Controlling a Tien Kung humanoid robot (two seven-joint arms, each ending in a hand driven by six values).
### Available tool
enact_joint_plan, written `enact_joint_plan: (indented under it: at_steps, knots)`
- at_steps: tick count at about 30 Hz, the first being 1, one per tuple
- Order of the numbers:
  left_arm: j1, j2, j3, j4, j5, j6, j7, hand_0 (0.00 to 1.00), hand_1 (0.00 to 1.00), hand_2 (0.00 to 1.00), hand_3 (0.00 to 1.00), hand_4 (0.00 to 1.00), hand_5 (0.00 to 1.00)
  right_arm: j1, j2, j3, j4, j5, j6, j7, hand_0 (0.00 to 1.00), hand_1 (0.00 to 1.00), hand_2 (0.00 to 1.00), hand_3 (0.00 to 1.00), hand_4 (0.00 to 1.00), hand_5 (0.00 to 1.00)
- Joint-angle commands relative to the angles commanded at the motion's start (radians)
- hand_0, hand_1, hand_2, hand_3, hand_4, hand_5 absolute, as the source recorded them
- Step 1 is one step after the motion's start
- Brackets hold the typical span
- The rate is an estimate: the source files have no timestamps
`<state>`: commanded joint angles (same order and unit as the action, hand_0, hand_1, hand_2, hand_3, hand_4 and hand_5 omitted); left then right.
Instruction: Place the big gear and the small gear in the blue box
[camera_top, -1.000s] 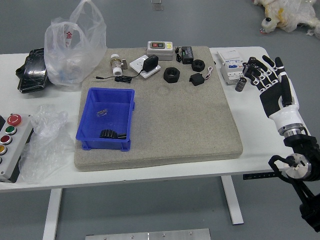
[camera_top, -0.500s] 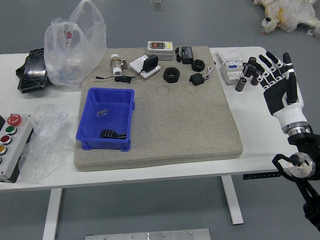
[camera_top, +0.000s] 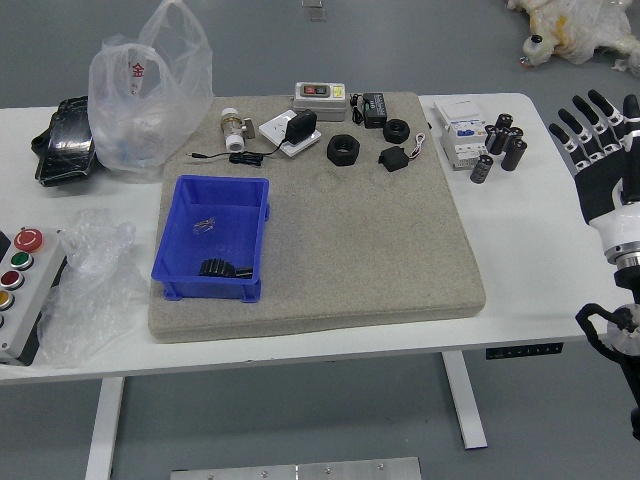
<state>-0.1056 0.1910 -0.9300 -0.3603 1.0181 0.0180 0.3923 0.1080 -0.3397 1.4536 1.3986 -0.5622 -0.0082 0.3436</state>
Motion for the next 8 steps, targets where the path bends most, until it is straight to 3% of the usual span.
enact_joint_plan:
  at_steps: [8]
  knots:
    - [0.001,0.003,-0.002,0.0,0.0,0.001,0.002,0.7,0.65,0.633,0.774,0.7,0.412,-0.01,0.006,0.029,0.009,-0.017,-0.007,-0.002,0.763,0.755,0.77,0.71,0.825,0.664]
